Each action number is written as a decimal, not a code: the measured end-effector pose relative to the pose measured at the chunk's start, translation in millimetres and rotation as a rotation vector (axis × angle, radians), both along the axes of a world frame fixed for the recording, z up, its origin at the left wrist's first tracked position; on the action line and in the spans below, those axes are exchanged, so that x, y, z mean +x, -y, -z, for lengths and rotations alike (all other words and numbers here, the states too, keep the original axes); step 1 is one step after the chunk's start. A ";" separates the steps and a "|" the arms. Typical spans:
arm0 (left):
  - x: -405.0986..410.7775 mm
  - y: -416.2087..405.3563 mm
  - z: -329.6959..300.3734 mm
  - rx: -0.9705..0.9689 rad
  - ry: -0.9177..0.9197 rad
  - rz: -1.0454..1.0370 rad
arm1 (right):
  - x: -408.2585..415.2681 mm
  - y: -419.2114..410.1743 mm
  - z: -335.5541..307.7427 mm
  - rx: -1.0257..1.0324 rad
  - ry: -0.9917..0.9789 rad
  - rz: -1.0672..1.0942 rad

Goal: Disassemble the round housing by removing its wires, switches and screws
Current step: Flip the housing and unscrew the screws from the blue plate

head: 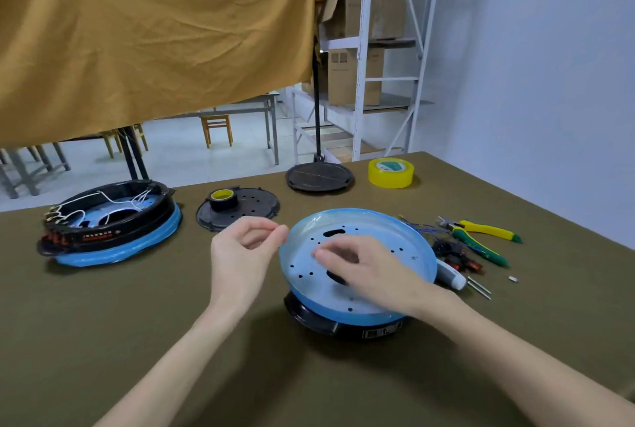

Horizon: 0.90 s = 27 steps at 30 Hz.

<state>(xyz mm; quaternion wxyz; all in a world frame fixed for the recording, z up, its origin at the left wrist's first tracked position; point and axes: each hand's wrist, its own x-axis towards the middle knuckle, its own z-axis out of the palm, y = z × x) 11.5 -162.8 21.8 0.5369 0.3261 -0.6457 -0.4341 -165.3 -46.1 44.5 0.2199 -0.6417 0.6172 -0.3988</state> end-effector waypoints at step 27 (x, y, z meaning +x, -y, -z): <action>-37.0 -47.3 5.1 -0.411 0.641 0.270 | -113.3 -70.6 20.7 -0.324 0.056 0.637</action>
